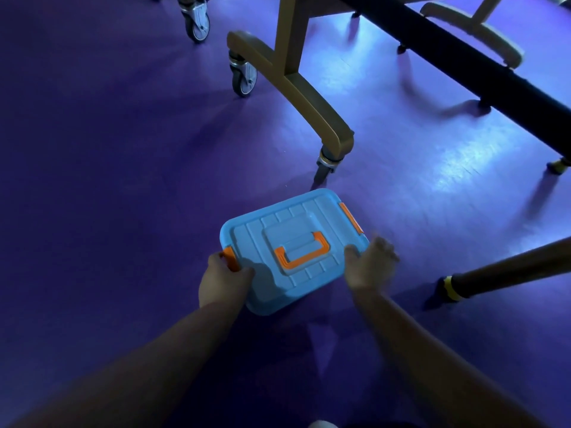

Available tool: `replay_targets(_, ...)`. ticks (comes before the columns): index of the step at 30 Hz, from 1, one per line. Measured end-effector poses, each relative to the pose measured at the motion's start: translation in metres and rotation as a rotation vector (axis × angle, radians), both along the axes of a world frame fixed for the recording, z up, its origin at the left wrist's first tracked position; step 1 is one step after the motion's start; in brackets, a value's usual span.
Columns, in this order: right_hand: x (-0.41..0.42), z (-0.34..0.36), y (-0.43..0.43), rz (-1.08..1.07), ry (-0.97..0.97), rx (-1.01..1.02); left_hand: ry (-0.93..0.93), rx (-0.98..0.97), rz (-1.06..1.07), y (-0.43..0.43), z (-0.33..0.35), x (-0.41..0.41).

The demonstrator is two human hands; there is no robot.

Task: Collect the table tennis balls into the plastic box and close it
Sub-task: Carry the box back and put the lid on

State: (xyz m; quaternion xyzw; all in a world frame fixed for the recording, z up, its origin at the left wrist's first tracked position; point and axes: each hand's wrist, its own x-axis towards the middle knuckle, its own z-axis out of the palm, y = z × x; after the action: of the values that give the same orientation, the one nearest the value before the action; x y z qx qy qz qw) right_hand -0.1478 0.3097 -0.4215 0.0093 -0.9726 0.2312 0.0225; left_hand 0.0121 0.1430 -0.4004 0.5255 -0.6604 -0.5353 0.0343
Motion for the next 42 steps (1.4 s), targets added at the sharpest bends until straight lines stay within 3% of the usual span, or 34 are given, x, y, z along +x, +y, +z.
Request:
replay_targets(3,0.034,-0.005,-0.001,-0.194,-0.281,-0.323,-0.007,-0.021,0.014,0.002,0.002,-0.006)
replay_targets(7,0.067,-0.006,0.003,-0.116,-0.787,-0.791,0.060,0.003,-0.004,0.025,0.003,-0.019)
replay_targets(10,0.069,-0.001,0.004,-0.180,-0.757,-0.934,0.131,0.074,-0.020,0.045,0.004,-0.035)
replay_targets(15,0.012,0.014,0.032,-0.209,-0.593,-0.772,0.310,0.125,-0.243,0.064,0.008,-0.070)
replay_targets(20,-0.047,0.011,0.061,-0.162,-0.515,-0.639,0.300,-0.076,-0.413,0.072,0.009,-0.084)
replay_targets(27,-0.078,0.024,0.063,-0.249,-0.598,-0.856,0.272,-0.119,-0.492,0.071,0.004,-0.088)
replay_targets(34,-0.083,0.022,0.062,-0.277,-0.573,-0.775,0.242,-0.132,-0.466,0.063,-0.001,-0.088)
replay_targets(36,-0.076,0.025,0.054,-0.324,-0.430,-0.594,0.235,-0.123,-0.469,0.059,0.001,-0.087)
replay_targets(39,-0.060,0.032,0.029,-0.280,-0.181,-0.013,0.225,-0.121,-0.449,0.046,0.005,-0.090)
replay_targets(42,-0.040,0.032,-0.013,0.036,0.069,0.124,0.211,-0.100,-0.400,0.022,0.008,-0.098)
